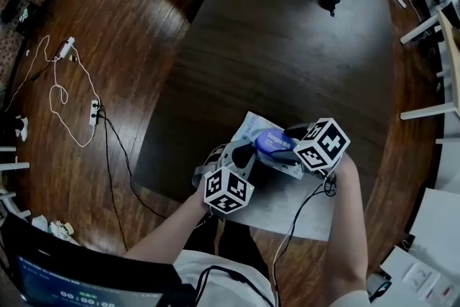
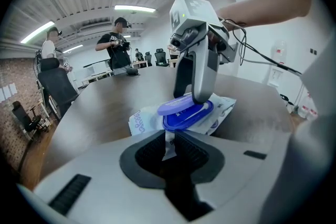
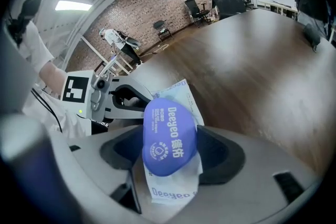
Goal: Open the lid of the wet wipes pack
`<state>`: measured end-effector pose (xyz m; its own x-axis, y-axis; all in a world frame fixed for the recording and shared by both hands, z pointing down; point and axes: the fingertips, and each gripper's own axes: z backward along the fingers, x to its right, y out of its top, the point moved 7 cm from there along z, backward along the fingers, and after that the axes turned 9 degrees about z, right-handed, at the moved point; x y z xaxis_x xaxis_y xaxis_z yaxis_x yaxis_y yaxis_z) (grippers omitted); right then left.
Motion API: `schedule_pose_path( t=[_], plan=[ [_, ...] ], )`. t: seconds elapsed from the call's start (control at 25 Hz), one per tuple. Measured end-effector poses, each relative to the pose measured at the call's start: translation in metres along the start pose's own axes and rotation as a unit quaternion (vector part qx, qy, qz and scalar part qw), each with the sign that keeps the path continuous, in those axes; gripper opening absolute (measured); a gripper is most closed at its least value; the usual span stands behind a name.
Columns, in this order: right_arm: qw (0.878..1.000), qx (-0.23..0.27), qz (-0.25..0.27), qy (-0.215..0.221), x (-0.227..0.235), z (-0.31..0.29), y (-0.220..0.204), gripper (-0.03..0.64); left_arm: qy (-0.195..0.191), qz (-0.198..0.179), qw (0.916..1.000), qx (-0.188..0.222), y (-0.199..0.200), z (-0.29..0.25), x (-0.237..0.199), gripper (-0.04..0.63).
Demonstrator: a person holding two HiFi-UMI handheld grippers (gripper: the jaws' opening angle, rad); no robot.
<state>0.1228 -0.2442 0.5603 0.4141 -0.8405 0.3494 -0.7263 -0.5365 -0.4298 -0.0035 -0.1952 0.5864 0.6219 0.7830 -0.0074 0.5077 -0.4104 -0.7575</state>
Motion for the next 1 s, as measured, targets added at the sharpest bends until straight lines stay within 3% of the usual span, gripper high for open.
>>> schedule_pose_path(
  t=[0.44,0.72,1.0],
  plan=[
    [0.995,0.085,-0.010,-0.045,0.015,0.036,0.011,0.328,0.001,-0.001,1.0000,0.000,-0.003,0.000,-0.002,0.057],
    [0.982,0.149,-0.034,-0.115,0.044,0.059,0.013,0.328,0.001,0.005,1.0000,-0.003,-0.003,0.000,-0.002,0.057],
    [0.975,0.145,-0.041,-0.164,0.065,0.047,0.001,0.328,0.002,0.006,1.0000,-0.004,-0.001,0.000,-0.001,0.057]
  ],
)
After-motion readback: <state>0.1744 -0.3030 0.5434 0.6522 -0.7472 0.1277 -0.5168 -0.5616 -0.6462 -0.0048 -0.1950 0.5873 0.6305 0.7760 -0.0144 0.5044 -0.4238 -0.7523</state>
